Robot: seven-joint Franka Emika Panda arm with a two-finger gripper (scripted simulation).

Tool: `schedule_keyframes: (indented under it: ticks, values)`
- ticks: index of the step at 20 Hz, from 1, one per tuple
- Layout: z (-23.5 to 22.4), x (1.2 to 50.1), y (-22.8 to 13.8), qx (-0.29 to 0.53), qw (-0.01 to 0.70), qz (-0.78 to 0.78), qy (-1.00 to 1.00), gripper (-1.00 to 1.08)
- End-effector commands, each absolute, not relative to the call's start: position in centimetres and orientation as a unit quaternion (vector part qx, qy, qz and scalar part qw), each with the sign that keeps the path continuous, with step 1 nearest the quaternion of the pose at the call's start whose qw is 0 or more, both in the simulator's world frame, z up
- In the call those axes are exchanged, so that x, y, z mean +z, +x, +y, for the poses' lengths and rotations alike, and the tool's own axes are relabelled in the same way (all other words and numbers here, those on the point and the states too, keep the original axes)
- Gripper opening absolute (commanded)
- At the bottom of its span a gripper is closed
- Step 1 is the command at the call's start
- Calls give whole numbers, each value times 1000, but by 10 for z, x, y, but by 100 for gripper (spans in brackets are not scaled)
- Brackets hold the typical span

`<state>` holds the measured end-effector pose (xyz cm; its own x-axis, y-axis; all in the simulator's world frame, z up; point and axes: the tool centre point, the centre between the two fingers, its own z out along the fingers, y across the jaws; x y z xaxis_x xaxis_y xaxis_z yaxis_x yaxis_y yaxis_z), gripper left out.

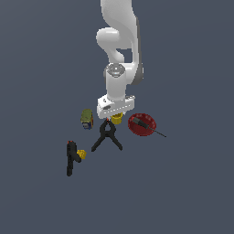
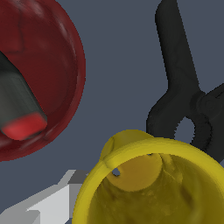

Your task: Pick up a designated object from a clutter of objects.

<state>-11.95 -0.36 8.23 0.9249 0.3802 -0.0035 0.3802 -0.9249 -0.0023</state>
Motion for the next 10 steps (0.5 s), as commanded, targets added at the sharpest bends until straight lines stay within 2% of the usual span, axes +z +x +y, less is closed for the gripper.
schedule_keyframes:
  ticks: [1, 10]
  values:
    - [-11, 98, -109, 0, 1, -193, -981, -100]
    - [-41, 163, -68, 0, 1, -193, -981, -100]
